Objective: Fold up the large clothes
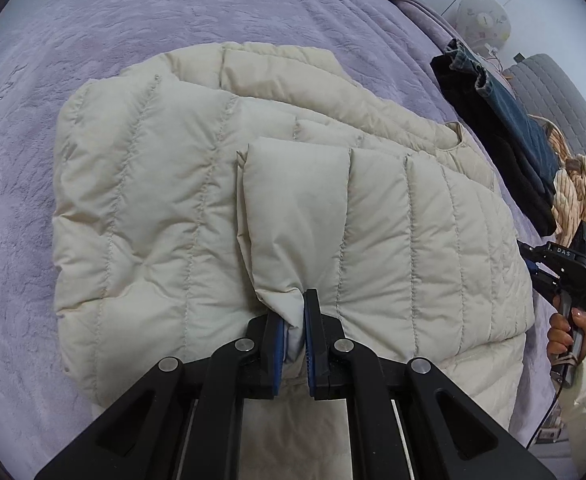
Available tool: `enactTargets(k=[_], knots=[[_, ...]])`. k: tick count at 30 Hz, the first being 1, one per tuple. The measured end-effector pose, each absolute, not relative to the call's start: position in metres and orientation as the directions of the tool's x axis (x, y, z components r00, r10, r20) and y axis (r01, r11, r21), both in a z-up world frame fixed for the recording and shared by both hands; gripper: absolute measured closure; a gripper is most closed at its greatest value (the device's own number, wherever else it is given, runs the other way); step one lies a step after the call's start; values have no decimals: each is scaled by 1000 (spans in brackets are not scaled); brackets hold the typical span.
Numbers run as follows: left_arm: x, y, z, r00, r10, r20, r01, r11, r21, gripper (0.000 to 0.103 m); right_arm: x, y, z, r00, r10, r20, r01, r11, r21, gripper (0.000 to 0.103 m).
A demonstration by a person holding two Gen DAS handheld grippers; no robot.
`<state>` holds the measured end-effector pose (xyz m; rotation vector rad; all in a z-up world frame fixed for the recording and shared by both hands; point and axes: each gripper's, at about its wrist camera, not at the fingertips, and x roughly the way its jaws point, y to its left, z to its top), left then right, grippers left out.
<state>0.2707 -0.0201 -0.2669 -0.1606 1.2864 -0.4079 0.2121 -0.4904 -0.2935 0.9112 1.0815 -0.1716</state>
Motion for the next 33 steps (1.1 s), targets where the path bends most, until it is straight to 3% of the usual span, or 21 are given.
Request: enactTargets(k=[8, 14, 21, 29, 33], knots=[[275, -21, -270, 211, -382, -900, 200, 918, -342, 93, 192, -494, -264, 531, 246, -811, 512, 670, 538, 85], [275, -21, -270, 213, -380, -900, 200, 919, -340, 93, 182, -449, -237, 541, 333, -773, 380, 723, 577, 85], [274, -23, -268, 220, -374, -901, 215, 920, -329, 93, 191, -409, -282, 419, 300, -857, 376, 802, 464, 89], [276, 19, -238, 297, -297, -907, 177, 951, -254, 93, 195, -407, -288, 413, 269, -870, 378, 818, 433, 89], [270, 24, -209, 355, -328, -876, 226, 939, -260, 93, 191, -407, -287, 418, 272, -867, 377, 816, 438, 89]])
